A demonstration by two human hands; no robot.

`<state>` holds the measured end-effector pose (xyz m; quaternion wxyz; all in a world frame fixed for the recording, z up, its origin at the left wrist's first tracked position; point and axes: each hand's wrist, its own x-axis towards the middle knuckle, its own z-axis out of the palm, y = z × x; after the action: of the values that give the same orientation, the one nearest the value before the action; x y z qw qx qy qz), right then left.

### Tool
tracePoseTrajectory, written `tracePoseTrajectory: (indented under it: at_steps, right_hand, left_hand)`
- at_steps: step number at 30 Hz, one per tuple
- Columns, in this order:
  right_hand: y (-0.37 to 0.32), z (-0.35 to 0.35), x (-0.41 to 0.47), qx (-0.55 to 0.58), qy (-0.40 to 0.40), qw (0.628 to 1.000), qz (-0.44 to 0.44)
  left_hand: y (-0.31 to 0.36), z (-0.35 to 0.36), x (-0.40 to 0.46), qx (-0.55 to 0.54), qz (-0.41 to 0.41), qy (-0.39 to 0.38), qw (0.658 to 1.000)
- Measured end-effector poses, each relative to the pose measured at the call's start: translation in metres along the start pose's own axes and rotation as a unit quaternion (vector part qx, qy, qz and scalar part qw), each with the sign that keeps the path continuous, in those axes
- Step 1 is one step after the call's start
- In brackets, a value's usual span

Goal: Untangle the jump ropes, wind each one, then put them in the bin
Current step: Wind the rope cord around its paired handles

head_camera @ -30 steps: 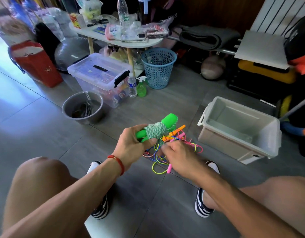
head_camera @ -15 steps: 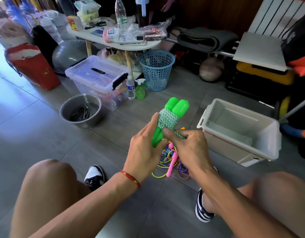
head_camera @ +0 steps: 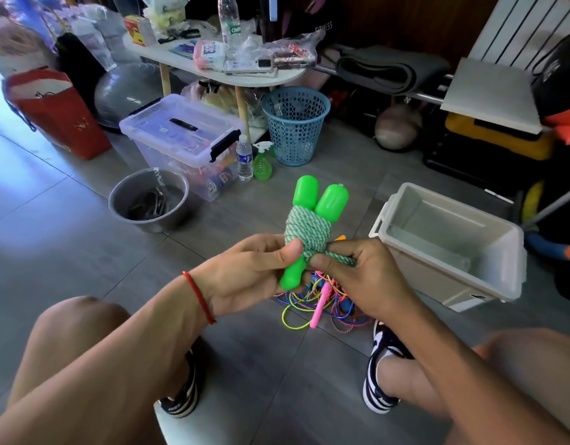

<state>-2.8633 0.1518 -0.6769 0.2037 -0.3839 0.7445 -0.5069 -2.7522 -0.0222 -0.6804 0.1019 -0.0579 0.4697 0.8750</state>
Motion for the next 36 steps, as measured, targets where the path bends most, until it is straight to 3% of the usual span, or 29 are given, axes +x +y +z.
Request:
tracePoseTrajectory:
  at_steps: [4, 10, 17, 22, 27, 30, 36]
  right_hand:
    - [0.002, -0.002, -0.002, -0.169, 0.063, 0.983, 0.047]
    - [-0.008, 0.017, 0.0, -0.32, 0.022, 0.946, 0.048]
    - [-0.009, 0.015, -0.003, -0.381, 0.036, 0.919, -0.098]
    - [-0.007, 0.004, -0.005, -0.321, 0.077, 0.937, -0.113]
    - [-0.009, -0.003, -0.009, -0.249, 0.07, 0.963, -0.08]
    - [-0.007, -0.002, -0.011, -0.246, 0.023, 0.968, -0.051]
    - [-0.01, -0.002, -0.01, -0.227, 0.004, 0.974, -0.023]
  left_hand:
    - [-0.002, 0.004, 0.004, 0.061, 0.037, 0.066, 0.995]
    - [-0.013, 0.01, 0.014, 0.23, 0.117, 0.234, 0.937]
    - [-0.016, 0.006, 0.018, 0.406, 0.096, 0.349, 0.839]
    - [-0.011, 0.015, 0.014, 0.505, 0.118, 0.337, 0.786]
    - [-0.007, 0.017, 0.009, 0.576, 0.137, 0.31, 0.743]
    - [-0.009, 0.018, 0.011, 0.624, 0.124, 0.308, 0.707]
    - [-0.008, 0.025, 0.009, 0.66, 0.129, 0.289, 0.681]
